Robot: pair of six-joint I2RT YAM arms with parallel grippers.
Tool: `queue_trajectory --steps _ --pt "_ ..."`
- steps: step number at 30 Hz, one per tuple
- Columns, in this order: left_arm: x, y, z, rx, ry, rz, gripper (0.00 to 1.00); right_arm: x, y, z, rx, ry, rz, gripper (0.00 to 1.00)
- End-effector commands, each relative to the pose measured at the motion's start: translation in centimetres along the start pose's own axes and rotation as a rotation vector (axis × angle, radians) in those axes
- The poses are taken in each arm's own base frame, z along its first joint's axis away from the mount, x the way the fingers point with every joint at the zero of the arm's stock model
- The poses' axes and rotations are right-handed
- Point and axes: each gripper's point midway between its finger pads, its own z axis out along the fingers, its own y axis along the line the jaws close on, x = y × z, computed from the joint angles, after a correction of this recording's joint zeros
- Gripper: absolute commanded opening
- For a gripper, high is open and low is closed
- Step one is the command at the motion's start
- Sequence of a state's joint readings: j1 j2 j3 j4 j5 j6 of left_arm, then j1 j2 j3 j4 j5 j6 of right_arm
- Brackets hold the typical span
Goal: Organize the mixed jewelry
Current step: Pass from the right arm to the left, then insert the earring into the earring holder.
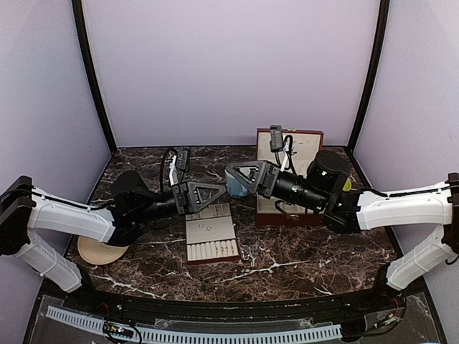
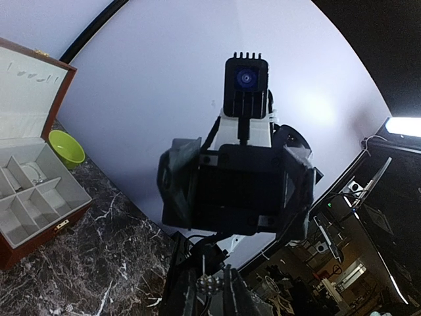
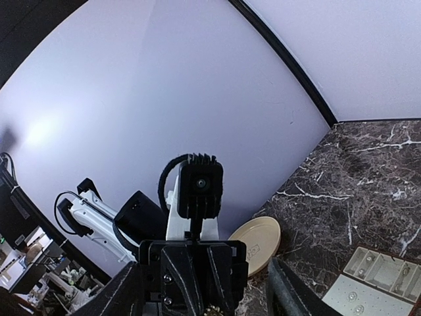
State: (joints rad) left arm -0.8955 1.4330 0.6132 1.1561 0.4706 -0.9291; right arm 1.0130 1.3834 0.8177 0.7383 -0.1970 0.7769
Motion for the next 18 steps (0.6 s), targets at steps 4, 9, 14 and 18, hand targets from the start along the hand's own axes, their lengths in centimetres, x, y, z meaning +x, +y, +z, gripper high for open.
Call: queue_trajectory --steps 4,9,14,18 --pt "1.1 0.5 -1.9 -0.097 0.081 0.025 0.14 -1.3 -0.8 -1.3 0.046 -0.052 -0.019 0.64" --pt "3.0 4.2 -5.6 -0.357 0.225 0.020 0.13 -0.9 -1.7 -2.1 0.083 -0.044 -0.021 0.64" --pt "2.4 6.6 -8.7 -0.553 0.330 0.078 0.13 -0.2 -2.7 -2.8 0.124 -0.029 -0.021 0.63" --pt "3.8 9.3 -10.9 -0.694 0.467 0.063 0.13 0.3 -3.2 -3.2 0.137 -0.023 -0.018 0.63"
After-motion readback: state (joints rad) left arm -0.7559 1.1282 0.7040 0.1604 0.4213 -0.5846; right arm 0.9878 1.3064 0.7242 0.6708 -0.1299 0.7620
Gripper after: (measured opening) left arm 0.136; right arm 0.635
